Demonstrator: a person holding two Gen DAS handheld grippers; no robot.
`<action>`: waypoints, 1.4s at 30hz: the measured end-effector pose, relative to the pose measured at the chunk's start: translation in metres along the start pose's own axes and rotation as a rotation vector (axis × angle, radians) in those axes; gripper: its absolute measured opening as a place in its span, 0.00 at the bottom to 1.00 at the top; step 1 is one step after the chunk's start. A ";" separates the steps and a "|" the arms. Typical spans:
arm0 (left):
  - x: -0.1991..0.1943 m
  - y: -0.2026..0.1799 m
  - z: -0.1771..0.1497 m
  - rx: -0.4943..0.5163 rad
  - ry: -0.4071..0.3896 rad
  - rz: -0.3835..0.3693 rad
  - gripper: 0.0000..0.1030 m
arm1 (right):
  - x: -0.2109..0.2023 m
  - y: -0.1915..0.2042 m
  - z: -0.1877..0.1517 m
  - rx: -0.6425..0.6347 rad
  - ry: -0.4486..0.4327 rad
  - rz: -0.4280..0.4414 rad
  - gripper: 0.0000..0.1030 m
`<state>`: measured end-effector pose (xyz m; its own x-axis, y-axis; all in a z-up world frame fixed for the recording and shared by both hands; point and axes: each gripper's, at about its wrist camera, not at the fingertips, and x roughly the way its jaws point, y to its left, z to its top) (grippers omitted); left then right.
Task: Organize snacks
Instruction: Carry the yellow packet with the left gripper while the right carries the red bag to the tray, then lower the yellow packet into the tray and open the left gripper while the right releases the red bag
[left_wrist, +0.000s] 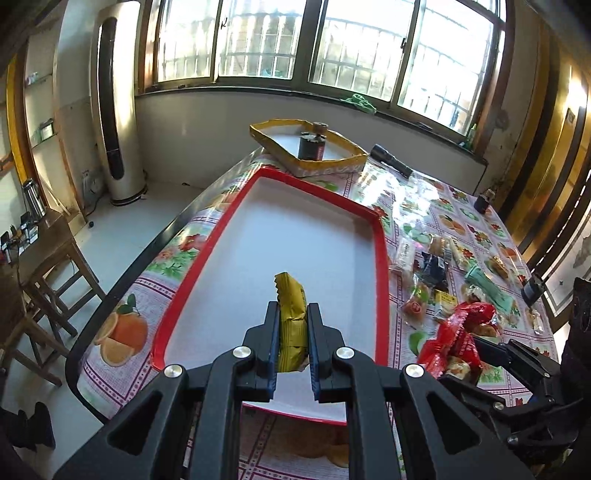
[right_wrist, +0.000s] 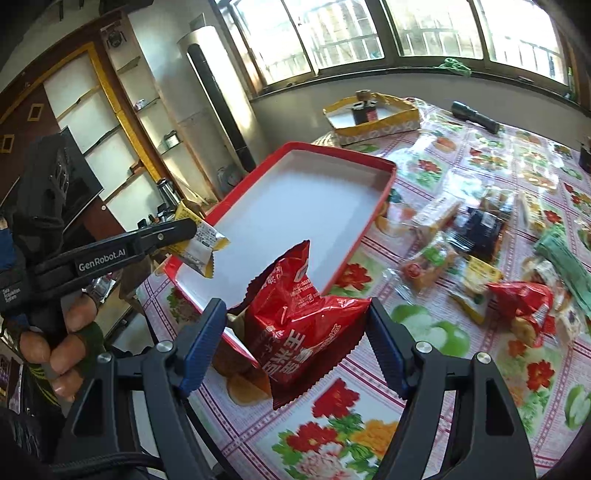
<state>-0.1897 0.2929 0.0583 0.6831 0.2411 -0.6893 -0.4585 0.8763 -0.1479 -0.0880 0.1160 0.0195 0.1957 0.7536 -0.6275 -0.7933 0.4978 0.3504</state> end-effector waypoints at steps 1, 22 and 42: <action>0.001 0.001 0.000 -0.001 0.000 0.002 0.12 | 0.003 0.001 0.001 0.000 -0.002 0.006 0.74; 0.058 0.038 -0.003 -0.093 0.119 0.028 0.13 | 0.099 0.024 0.014 -0.105 0.120 0.007 0.74; 0.025 0.045 0.005 -0.167 0.033 0.124 0.57 | 0.078 0.018 0.026 -0.087 0.064 0.024 0.85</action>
<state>-0.1906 0.3405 0.0375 0.5982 0.3264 -0.7319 -0.6274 0.7590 -0.1743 -0.0722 0.1952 -0.0051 0.1413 0.7346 -0.6636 -0.8447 0.4391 0.3062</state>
